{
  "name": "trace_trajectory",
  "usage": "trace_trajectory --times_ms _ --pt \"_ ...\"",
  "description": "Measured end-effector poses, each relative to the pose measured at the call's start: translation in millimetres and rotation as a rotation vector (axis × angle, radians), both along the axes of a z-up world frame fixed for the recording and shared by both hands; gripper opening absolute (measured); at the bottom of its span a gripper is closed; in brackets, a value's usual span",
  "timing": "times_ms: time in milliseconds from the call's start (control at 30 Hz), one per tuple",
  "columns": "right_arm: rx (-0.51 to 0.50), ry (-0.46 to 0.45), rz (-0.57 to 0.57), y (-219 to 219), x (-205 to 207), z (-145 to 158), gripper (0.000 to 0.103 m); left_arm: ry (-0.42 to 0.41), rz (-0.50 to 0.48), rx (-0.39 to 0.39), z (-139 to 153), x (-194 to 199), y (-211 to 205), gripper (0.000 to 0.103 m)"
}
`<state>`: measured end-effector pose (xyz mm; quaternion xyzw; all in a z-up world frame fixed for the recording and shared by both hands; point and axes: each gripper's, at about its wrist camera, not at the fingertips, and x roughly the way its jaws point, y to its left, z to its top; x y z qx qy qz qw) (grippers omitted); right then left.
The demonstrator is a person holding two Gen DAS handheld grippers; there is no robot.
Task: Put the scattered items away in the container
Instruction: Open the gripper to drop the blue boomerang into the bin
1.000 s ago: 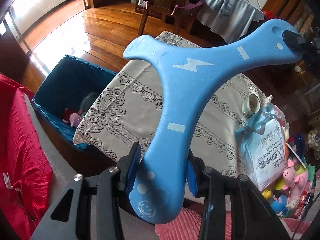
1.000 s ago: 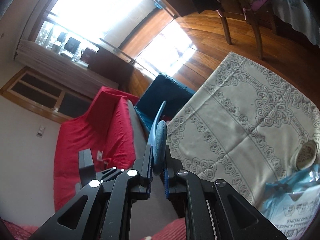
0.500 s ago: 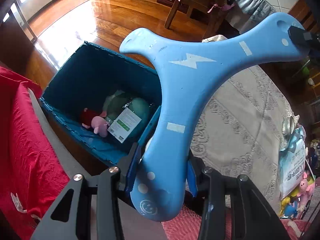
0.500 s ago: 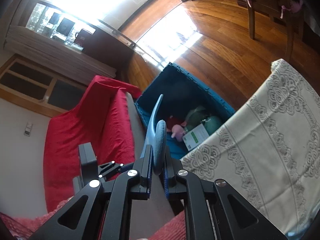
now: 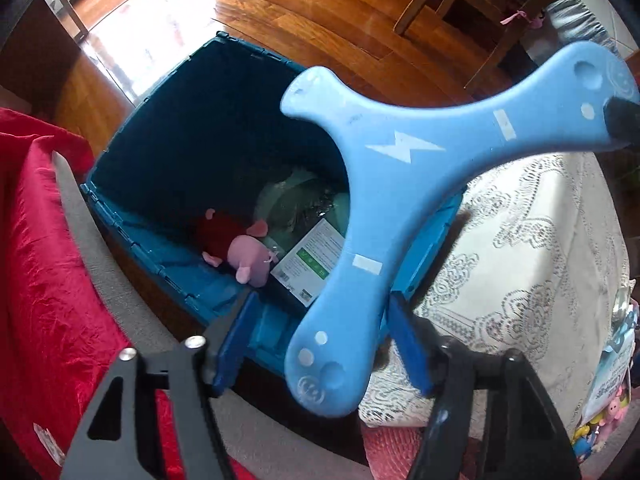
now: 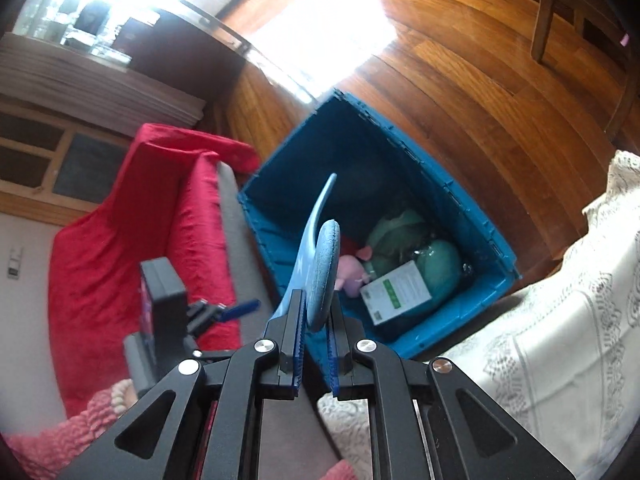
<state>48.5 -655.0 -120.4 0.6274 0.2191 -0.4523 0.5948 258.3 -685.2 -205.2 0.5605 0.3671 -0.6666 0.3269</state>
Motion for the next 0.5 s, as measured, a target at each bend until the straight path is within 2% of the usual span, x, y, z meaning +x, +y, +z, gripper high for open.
trace_trajectory --times_ms 100,233,333,400,467,500 --pt "0.066 0.008 -0.001 -9.3 5.9 -29.8 0.011 -0.021 0.008 0.011 -16.2 3.7 -15.1 0.075" --pt "0.120 0.038 -0.001 -7.2 10.1 -51.5 0.015 -0.042 0.036 0.033 -31.7 10.9 -25.5 0.075" --pt "0.145 0.043 -0.016 3.5 10.1 -57.3 0.028 -0.059 0.032 0.039 -35.5 12.8 -21.4 0.075" --pt "0.158 0.073 -0.019 12.7 8.8 -58.0 0.043 -0.065 0.022 0.045 -36.3 12.1 -16.6 0.075" --pt "0.162 0.086 -0.030 22.7 6.1 -57.3 0.048 -0.071 0.013 0.046 -35.1 10.0 -10.7 0.075" --pt "0.162 0.087 -0.044 28.0 4.1 -56.4 0.054 -0.074 0.009 0.045 -33.9 8.6 -7.7 0.075"
